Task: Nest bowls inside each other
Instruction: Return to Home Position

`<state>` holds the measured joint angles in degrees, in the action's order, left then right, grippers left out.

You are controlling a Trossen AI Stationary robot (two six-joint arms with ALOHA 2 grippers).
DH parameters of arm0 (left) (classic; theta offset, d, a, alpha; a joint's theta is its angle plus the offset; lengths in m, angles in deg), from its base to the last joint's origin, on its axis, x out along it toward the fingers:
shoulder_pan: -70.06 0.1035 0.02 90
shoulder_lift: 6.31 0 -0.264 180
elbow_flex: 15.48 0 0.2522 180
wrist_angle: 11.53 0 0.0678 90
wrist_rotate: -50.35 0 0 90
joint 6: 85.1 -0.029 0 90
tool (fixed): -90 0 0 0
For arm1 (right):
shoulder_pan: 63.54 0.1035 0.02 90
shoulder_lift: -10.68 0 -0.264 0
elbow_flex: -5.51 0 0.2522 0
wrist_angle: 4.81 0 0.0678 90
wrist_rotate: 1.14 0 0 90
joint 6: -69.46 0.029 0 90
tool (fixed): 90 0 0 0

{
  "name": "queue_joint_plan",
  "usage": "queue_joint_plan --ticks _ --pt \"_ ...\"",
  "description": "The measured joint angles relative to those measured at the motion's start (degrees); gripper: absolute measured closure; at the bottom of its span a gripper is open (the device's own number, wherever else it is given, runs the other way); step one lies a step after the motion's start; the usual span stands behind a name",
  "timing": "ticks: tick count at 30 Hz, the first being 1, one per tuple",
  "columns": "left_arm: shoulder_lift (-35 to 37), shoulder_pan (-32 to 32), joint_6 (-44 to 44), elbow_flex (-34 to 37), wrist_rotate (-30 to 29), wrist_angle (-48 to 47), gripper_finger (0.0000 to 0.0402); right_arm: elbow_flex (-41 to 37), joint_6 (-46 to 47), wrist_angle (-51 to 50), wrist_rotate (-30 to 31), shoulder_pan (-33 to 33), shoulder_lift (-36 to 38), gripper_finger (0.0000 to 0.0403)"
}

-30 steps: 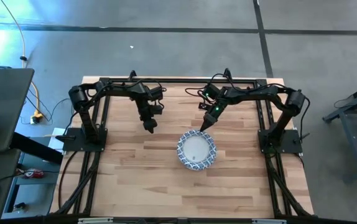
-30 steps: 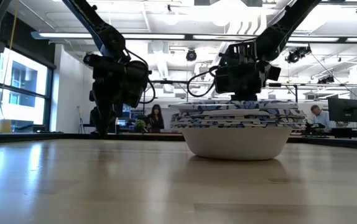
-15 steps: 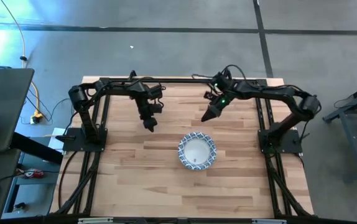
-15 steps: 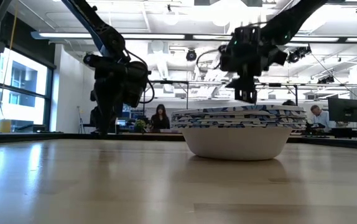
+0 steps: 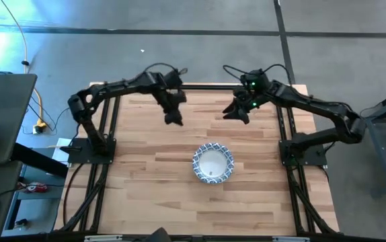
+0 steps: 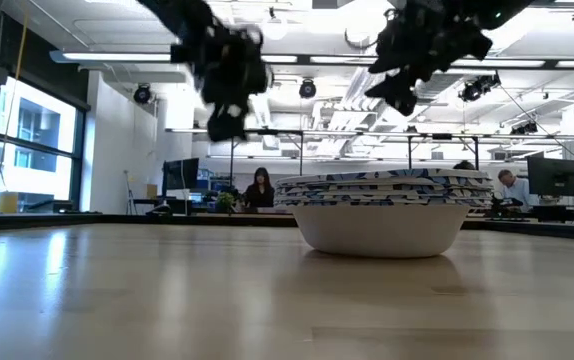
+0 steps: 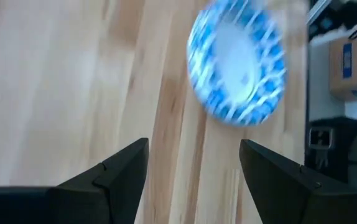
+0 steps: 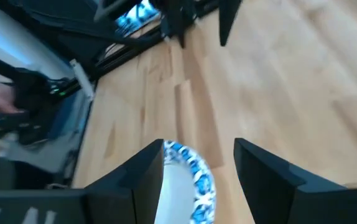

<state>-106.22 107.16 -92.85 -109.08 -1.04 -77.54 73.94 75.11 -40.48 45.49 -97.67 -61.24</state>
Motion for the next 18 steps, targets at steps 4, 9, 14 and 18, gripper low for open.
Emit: queue_joint_plan --ticks 4,9,14,18 --pt "3.38 0.00 0.08 -4.69 -0.05 3.65 0.0161 0.00 -2.97 0.23 4.42 0.00 4.06 0.0217" --pt "9.26 -0.14 3.10 -5.96 -0.16 14.46 0.0161 0.00 -4.19 2.45 8.06 0.00 8.46 0.0217" --pt "14.30 -0.59 5.98 -5.96 -0.72 23.39 0.0161 0.00 -4.20 6.40 10.04 0.00 12.68 0.0217" --pt "17.22 -2.06 5.94 -5.95 -4.41 25.79 0.0161 0.00 -4.20 10.78 10.97 0.01 15.86 0.0217"
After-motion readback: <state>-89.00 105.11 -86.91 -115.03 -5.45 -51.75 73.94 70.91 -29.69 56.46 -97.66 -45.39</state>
